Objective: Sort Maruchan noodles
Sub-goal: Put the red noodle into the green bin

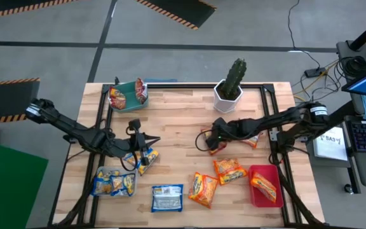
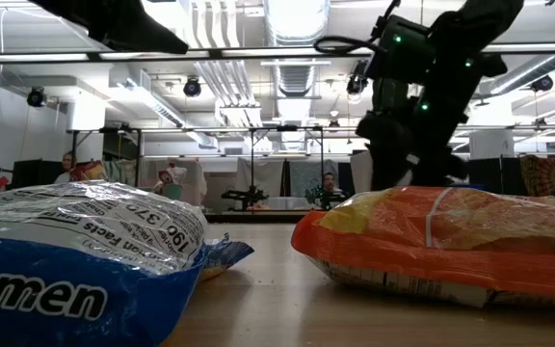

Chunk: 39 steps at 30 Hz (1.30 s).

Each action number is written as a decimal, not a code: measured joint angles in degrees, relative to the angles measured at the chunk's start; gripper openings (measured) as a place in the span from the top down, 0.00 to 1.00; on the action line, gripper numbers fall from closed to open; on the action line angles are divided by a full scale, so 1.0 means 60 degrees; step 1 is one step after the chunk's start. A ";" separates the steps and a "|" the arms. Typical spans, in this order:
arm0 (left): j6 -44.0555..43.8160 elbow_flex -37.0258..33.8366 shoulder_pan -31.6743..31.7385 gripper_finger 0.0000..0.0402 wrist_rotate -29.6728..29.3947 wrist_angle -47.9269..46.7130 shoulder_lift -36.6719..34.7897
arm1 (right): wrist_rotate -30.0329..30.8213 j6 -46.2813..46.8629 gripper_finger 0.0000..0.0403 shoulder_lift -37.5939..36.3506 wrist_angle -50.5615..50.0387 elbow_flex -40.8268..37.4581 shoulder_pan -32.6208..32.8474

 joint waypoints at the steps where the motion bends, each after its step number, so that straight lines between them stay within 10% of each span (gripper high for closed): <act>1: 0.0000 0.0010 0.0000 1.00 0.0000 0.0004 -0.0004 | -0.0009 -0.0027 0.20 0.0075 0.0361 -0.0003 0.0000; 11: 0.0004 0.0133 0.0000 1.00 -0.0015 0.0053 0.0004 | -0.0864 -0.0481 0.38 0.0857 0.4109 -0.0003 0.0000; 20: 0.0004 0.0133 0.0000 1.00 -0.0018 0.0313 0.0004 | -0.0997 -0.1309 0.50 0.1086 0.4293 -0.0003 -0.0015; 39: -0.0029 0.0133 0.0000 1.00 -0.0015 0.0324 0.0004 | -0.1835 -0.1860 0.38 0.0371 0.4309 0.0077 -0.0553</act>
